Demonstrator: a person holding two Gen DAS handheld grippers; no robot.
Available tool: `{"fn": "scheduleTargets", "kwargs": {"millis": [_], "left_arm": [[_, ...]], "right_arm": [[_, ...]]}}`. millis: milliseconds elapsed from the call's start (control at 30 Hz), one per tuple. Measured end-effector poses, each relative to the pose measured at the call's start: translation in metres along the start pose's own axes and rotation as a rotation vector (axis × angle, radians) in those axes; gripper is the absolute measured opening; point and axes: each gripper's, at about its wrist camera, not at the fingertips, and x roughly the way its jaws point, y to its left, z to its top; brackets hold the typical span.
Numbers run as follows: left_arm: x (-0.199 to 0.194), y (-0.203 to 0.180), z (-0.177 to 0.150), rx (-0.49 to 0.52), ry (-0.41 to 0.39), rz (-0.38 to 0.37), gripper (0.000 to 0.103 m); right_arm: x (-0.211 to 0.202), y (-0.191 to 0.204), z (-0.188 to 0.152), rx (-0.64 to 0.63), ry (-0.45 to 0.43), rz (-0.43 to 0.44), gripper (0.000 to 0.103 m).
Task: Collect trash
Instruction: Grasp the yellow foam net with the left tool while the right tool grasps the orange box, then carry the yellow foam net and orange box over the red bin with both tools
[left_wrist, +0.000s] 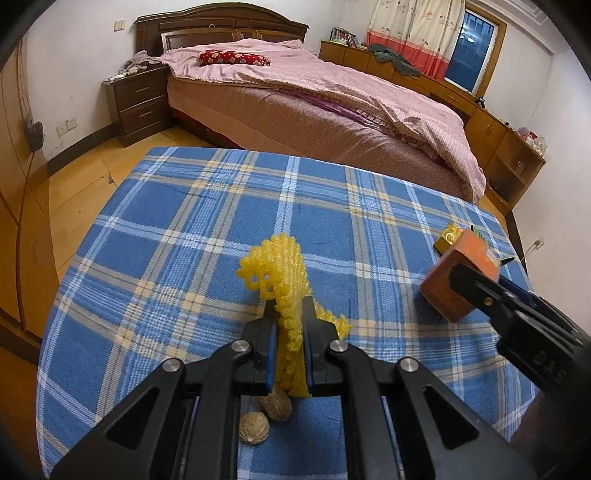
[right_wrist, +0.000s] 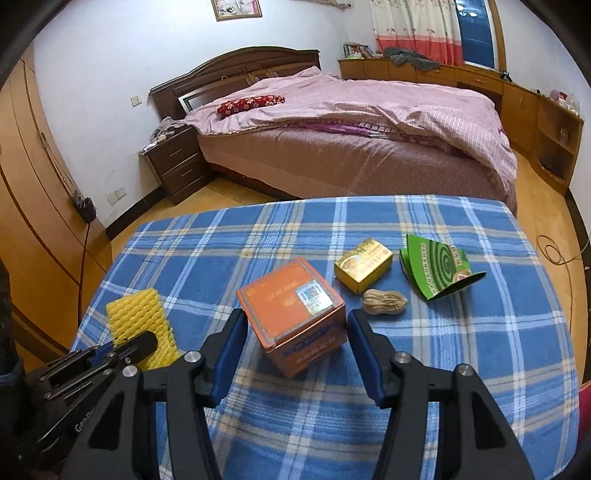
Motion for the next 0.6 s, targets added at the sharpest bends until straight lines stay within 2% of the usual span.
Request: {"fn": "scheduleTargets", "kwargs": {"millis": [233,600], "left_arm": [[-0.01,-0.01,-0.001,0.023,-0.014,-0.019,0.011],[-0.045,-0.044,-0.006,0.088,-0.047,-0.099,0.01]], "right_arm": [[-0.033,-0.01,-0.013,0.029,-0.036,-0.007,0.059],[-0.103,-0.042,-0.033,0.099,-0.102,-0.062,0.059]]}}
